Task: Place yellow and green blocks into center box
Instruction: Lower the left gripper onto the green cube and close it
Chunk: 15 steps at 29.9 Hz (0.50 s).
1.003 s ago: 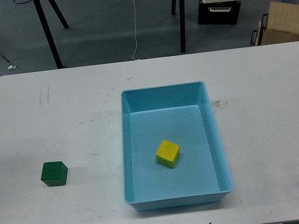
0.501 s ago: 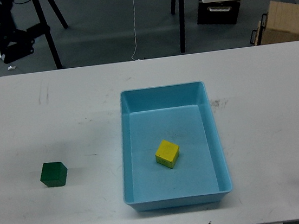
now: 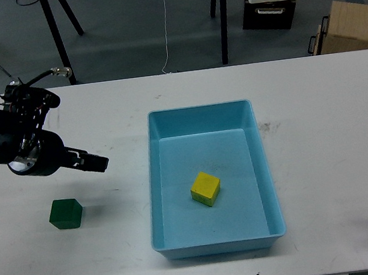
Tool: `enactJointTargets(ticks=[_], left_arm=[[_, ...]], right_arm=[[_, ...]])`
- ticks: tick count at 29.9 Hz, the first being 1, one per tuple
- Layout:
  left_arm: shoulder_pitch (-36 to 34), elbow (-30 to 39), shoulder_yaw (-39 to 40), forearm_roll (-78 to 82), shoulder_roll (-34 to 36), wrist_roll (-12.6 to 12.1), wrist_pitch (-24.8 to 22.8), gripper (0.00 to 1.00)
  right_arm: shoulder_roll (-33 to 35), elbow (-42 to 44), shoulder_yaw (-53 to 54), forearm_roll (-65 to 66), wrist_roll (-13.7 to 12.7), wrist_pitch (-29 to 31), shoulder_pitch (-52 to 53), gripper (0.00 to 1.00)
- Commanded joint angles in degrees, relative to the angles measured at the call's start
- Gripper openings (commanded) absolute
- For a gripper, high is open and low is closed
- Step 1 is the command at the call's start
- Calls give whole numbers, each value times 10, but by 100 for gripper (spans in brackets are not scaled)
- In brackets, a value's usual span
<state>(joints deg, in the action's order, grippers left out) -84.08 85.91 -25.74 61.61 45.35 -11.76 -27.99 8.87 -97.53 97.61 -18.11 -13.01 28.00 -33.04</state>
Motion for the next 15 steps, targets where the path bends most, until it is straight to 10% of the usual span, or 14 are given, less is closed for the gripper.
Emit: enactJointTargets(ticks=[1,15], left_arm=[[50,0,-5,29,31,1,0,100],[148,-40,72,44,39,2,0,100]], right_arm=[[0,1,-1,0,-1,0,1,100],[2,1,-13,3,0,0,4,100]])
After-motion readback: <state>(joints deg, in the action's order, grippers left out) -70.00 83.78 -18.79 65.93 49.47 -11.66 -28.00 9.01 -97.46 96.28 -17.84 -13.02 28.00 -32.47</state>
